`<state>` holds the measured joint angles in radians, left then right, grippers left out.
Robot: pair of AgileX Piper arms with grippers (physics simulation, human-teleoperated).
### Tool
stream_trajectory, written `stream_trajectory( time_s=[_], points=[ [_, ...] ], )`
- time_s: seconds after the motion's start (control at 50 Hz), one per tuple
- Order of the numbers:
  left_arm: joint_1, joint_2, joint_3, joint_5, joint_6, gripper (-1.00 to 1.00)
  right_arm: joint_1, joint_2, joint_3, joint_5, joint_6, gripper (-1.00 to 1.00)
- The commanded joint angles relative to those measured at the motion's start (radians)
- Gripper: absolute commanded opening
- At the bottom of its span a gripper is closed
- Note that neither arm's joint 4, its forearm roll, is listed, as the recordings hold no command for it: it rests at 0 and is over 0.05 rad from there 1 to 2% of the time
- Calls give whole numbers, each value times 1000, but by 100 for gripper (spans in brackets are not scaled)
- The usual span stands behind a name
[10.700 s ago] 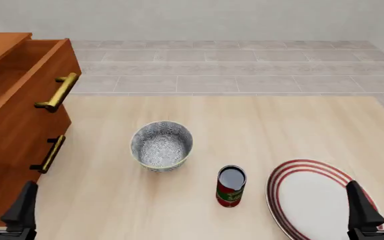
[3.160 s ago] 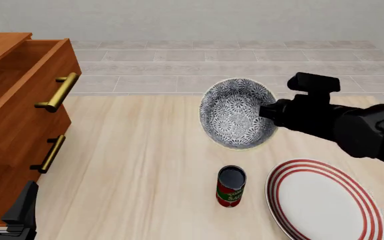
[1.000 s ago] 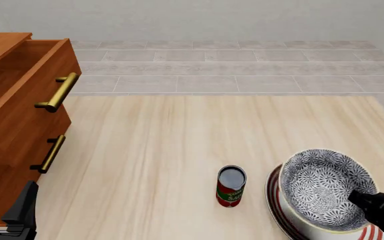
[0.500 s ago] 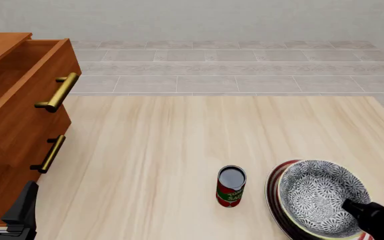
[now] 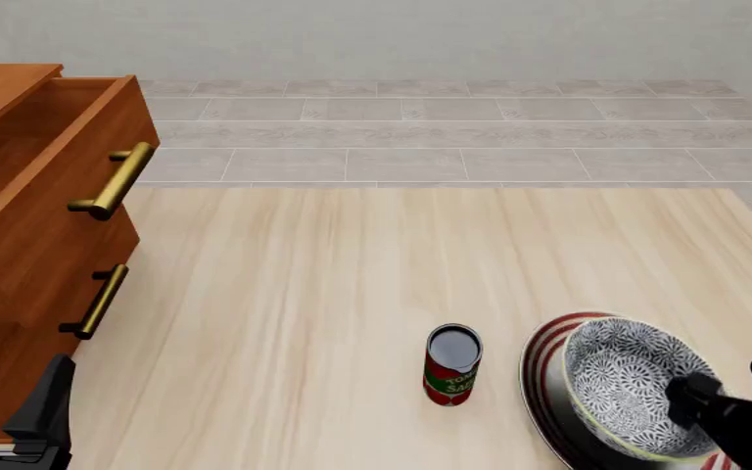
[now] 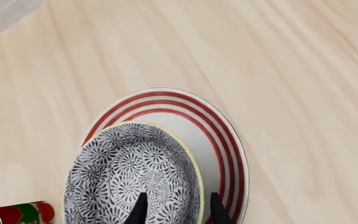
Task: Put the bowl on the plate.
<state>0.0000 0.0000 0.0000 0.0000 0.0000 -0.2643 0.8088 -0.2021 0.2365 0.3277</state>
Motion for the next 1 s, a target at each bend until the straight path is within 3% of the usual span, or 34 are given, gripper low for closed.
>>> stream_trajectory(
  time_s=[0.02,0.26,0.64,1.0],
  points=[
    [0,0,0,0,0,100,2,9,-21,1,-3,100],
    [0,0,0,0,0,100,13,2,-43,20,-3,100],
    [0,0,0,0,0,100,-7,-105,-157,180,-38,100],
    [0,0,0,0,0,100,-14,-113,-298,261,-75,100]
  ],
)
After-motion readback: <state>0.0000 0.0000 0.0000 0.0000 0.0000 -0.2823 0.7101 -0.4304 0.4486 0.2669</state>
